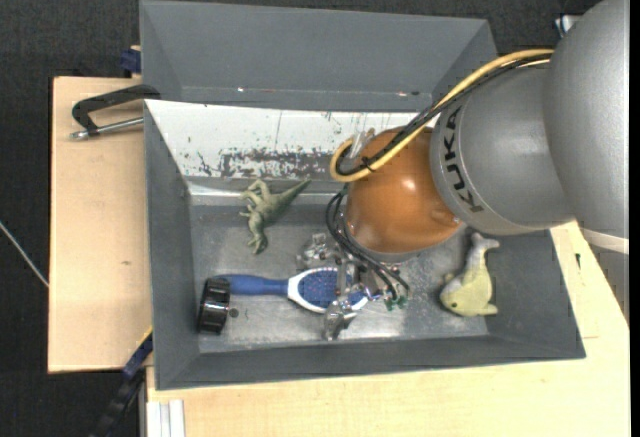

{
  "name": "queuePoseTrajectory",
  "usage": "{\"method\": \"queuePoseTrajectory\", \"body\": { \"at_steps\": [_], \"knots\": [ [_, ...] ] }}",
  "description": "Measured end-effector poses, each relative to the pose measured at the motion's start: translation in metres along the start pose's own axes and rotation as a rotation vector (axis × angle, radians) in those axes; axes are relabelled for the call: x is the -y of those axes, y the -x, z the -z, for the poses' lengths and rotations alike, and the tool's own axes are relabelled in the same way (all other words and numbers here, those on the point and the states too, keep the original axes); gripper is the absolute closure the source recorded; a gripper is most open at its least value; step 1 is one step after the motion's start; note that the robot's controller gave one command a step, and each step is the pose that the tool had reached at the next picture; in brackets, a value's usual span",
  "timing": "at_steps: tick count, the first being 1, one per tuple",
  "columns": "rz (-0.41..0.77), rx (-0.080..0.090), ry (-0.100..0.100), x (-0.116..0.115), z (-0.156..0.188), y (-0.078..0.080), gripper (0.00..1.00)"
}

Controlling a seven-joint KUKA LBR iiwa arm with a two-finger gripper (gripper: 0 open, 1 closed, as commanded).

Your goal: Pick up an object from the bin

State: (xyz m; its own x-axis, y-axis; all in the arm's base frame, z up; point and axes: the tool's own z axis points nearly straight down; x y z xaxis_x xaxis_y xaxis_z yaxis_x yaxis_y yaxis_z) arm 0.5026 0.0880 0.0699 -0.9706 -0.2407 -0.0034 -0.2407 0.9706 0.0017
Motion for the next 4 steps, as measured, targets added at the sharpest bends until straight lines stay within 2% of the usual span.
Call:
{"method": "queuePoseTrajectory", "body": {
  "at_steps": [1, 2, 3, 4],
  "knots": [
    [0.21, 0.006, 0.0, -0.065, 0.002, 0.018, 0.0],
    [0.335, 0.01, 0.0, -0.084, 0.078, 0.037, 0.0],
    [0.328, 0.003, 0.001, -0.039, 0.0, 0.032, 0.0],
    [0.332, 0.009, 0.0, -0.041, 0.004, 0.034, 1.0]
  ]
}}
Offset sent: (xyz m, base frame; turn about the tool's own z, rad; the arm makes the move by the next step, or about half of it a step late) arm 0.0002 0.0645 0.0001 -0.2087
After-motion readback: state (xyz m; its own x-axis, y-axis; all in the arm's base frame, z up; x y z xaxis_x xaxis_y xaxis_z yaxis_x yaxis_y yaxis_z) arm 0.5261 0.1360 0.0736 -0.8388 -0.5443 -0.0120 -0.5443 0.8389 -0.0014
